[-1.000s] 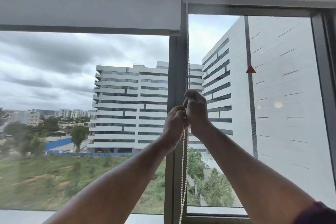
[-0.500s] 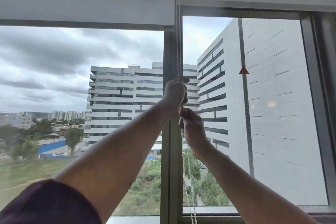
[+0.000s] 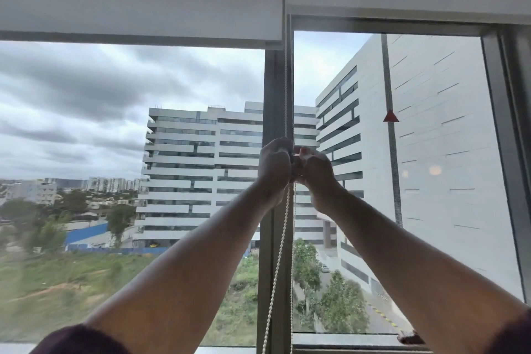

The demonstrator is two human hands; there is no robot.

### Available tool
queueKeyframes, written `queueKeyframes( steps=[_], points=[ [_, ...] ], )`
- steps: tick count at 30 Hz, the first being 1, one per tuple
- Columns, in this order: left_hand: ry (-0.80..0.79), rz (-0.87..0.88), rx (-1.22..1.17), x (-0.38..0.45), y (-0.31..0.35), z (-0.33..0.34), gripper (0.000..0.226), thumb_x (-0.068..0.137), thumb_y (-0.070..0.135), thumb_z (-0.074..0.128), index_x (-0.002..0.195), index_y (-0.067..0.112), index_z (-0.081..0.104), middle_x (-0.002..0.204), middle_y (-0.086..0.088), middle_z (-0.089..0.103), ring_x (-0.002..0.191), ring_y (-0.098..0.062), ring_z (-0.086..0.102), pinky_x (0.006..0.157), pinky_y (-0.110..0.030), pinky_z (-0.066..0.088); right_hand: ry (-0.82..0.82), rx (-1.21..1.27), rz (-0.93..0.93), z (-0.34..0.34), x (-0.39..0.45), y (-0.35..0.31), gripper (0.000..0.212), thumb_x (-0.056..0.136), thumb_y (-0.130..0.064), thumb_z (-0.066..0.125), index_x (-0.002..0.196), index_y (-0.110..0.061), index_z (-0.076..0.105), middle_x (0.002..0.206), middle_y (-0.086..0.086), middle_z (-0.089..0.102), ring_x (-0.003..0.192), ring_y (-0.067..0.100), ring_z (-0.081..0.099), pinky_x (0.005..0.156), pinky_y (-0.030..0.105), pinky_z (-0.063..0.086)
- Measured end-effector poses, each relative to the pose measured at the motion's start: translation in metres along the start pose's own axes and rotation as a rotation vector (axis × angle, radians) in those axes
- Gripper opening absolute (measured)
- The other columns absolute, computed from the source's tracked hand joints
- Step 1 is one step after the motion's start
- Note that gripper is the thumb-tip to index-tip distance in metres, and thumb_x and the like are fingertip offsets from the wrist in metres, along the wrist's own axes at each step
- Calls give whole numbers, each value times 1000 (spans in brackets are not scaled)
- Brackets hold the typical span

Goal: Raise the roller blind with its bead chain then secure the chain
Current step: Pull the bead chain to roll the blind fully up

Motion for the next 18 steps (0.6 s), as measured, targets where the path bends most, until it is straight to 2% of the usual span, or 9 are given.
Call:
queueKeyframes(
  steps=[2, 4, 5, 7, 9, 11, 13, 15, 18],
  points=[
    [-54, 16, 1, -6, -5, 3, 50, 89, -5, 32, 54, 22, 56, 50, 0, 44, 41, -11, 33, 41, -19, 25, 16, 99, -2, 3, 10, -21, 37, 107, -15, 34, 85, -10, 63, 64, 4, 62, 61, 22, 57, 57, 29, 47],
    [-75, 5, 4, -11, -11, 4, 53, 98, 4, 33, 59, 25, 62, 51, 1, 42, 40, -11, 30, 41, -22, 24, 24, 147, 7, 8, 18, -41, 32, 109, -21, 36, 108, -5, 64, 82, 13, 73, 77, 27, 68, 72, 37, 52],
    [-73, -3, 5, -13, -14, 4, 48, 100, 6, 34, 64, 24, 60, 53, 0, 39, 40, -10, 30, 41, -22, 24, 20, 144, 13, 11, 22, -49, 31, 109, -21, 38, 113, -4, 63, 90, 17, 76, 84, 30, 68, 79, 42, 51],
    [-67, -21, 4, -18, -20, 3, 37, 102, 8, 36, 70, 20, 50, 58, -1, 35, 41, -10, 30, 39, -21, 24, -18, 151, 32, 16, 26, -61, 26, 108, -19, 41, 106, -6, 64, 93, 17, 76, 84, 29, 70, 83, 44, 54],
    [-77, -20, 10, -22, -24, 2, 37, 101, 7, 34, 69, 20, 46, 58, -2, 34, 41, -10, 28, 39, -21, 22, -26, 195, 66, 21, 25, -65, 23, 108, -17, 43, 102, -8, 63, 79, 8, 69, 64, 19, 64, 64, 33, 53],
    [-105, 1, 44, -27, -28, 5, 39, 100, 5, 31, 66, 20, 44, 56, -2, 33, 40, -11, 28, 42, -22, 21, 50, 136, 54, 24, 24, -63, 26, 105, -12, 41, 101, -13, 66, 63, 0, 51, 46, 10, 41, 44, 25, 31],
    [-104, 0, 77, -34, -33, 8, 40, 98, 2, 30, 65, 19, 44, 55, -4, 34, 40, -14, 29, 46, -25, 21, 136, 25, -7, 25, 21, -58, 38, 97, -1, 36, 97, -19, 69, 59, -2, 44, 43, 10, 29, 42, 24, 20],
    [-95, -10, 97, -40, -39, 9, 40, 98, 1, 30, 64, 17, 43, 54, -6, 34, 40, -16, 30, 47, -27, 22, 174, -16, -46, 27, 15, -51, 45, 88, 4, 33, 97, -19, 70, 59, -2, 45, 45, 11, 29, 42, 24, 20],
    [-129, -42, 75, -44, -48, 2, 44, 103, 5, 33, 63, 18, 44, 51, 0, 38, 39, -12, 33, 41, -22, 28, 182, -24, -51, 24, 8, -40, 45, 86, 5, 33, 97, -19, 69, 59, -2, 47, 45, 11, 30, 43, 25, 21]
  ],
)
Point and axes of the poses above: each hand's wrist, its own x-axis towards the middle knuckle, its own z-axis out of the palm, y = z × x, the point moved 3 cm from there along x, towards the middle knuckle
